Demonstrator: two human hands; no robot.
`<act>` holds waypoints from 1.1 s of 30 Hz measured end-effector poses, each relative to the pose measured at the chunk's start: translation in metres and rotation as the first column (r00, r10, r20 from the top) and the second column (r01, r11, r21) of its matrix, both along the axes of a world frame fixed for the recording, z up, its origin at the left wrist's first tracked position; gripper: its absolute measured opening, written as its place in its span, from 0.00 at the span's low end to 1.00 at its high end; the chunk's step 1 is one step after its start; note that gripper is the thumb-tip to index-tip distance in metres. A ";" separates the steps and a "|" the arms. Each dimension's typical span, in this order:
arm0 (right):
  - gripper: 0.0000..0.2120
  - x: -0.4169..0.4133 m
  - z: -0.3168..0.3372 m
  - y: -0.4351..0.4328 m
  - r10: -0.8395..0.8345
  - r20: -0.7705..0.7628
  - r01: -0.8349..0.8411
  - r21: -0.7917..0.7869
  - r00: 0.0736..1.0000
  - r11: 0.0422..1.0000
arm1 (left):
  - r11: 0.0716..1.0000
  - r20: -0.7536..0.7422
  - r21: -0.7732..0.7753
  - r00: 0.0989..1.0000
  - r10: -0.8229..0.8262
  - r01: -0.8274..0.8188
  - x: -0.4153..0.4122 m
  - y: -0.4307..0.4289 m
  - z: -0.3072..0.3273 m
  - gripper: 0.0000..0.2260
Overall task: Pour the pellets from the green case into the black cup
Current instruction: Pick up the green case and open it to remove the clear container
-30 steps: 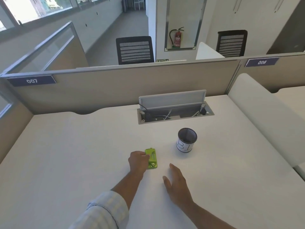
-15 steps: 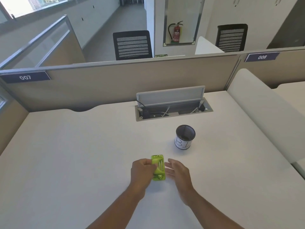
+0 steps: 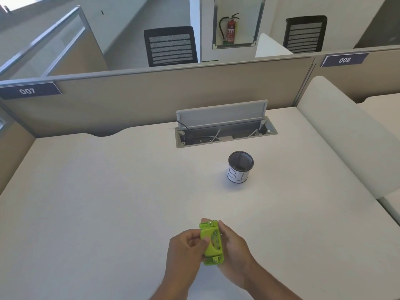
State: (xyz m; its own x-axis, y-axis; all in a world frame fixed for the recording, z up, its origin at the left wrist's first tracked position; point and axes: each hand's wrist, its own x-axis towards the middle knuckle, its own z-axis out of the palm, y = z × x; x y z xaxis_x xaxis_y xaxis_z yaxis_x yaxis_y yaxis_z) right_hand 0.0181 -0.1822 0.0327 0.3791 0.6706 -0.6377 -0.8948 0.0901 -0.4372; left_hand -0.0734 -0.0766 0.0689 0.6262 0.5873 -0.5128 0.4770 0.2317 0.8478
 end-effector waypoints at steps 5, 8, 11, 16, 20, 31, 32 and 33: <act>0.25 -0.012 0.006 0.000 -0.008 -0.013 0.009 0.031 1.000 0.999 | 0.999 0.010 0.020 0.999 -0.046 0.046 -0.005 -0.004 0.001 0.12; 0.25 -0.010 0.009 -0.002 -0.001 0.004 0.001 0.038 1.000 0.999 | 0.997 0.022 0.015 0.997 -0.070 0.070 -0.005 -0.004 0.006 0.12; 0.25 -0.008 0.009 -0.002 -0.007 0.005 0.007 0.010 1.000 1.000 | 0.998 0.034 -0.012 0.997 -0.065 0.066 -0.004 -0.005 0.010 0.13; 0.24 -0.006 0.012 -0.002 -0.038 -0.021 0.037 -0.043 0.999 0.998 | 0.998 0.054 -0.027 0.997 -0.064 0.065 -0.004 -0.008 0.013 0.13; 0.23 -0.004 0.017 0.000 -0.037 -0.014 0.037 -0.039 0.999 0.999 | 0.996 0.090 -0.074 0.995 -0.040 0.047 -0.005 -0.006 0.014 0.13; 0.27 0.000 0.023 -0.003 -0.024 0.022 0.023 0.046 0.999 0.999 | 0.917 0.273 -0.398 0.958 0.090 0.028 -0.006 0.007 0.013 0.16; 0.27 0.000 0.023 -0.002 -0.033 0.023 0.032 0.044 0.999 0.999 | 0.894 0.294 -0.447 0.949 0.115 0.030 -0.006 0.009 0.012 0.15; 0.27 0.001 0.023 -0.002 -0.046 0.024 0.045 0.036 0.999 0.998 | 0.867 0.310 -0.497 0.939 0.146 0.029 -0.007 0.012 0.012 0.15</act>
State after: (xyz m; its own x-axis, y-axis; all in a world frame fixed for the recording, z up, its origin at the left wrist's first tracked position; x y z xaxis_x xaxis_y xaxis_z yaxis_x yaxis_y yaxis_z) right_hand 0.0192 -0.1842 0.0555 0.4255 0.6744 -0.6034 -0.8782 0.1467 -0.4553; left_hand -0.0801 -0.0650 0.0813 0.7804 0.3570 -0.5134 0.1654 0.6739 0.7201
